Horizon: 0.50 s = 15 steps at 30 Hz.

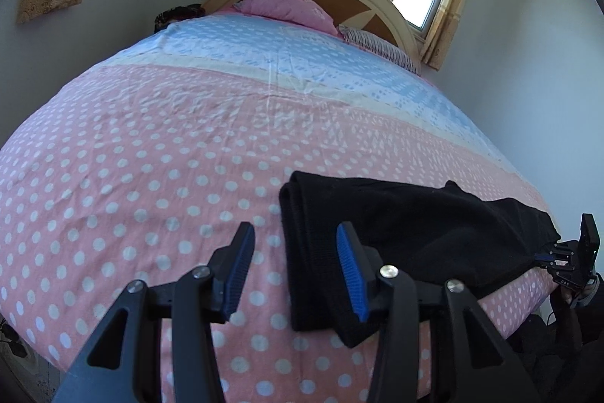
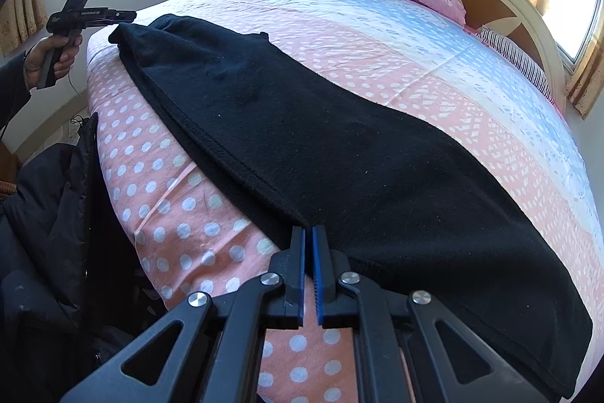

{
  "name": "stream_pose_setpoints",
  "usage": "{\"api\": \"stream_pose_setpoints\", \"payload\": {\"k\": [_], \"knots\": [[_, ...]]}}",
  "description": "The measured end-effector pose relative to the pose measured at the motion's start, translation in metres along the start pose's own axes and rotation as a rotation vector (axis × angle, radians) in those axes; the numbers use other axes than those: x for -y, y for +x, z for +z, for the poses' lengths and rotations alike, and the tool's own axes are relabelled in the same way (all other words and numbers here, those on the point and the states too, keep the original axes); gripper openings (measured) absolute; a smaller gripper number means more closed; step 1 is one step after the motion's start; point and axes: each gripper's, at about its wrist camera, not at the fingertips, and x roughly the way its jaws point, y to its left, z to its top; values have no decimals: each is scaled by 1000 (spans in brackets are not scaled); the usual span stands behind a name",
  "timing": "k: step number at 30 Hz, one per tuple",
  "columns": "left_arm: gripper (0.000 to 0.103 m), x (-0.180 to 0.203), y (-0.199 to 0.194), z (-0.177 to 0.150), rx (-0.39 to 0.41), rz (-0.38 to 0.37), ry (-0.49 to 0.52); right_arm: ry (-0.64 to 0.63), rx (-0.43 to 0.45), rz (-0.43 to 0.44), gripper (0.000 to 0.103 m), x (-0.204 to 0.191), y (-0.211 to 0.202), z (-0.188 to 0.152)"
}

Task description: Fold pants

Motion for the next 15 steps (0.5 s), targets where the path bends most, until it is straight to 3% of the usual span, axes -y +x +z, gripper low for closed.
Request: {"api": "stream_pose_setpoints", "payload": {"k": [10, 11, 13, 15], "knots": [[46, 16, 47, 18, -108, 13, 1, 6, 14, -8, 4, -1, -1, -3], [40, 18, 47, 19, -110, 14, 4, 8, 16, -7, 4, -1, -1, -4], [40, 18, 49, 20, -118, 26, 2, 10, 20, -6, 4, 0, -1, -4], [26, 19, 49, 20, -114, 49, 13, 13, 23, -5, 4, 0, 0, -4]]}}
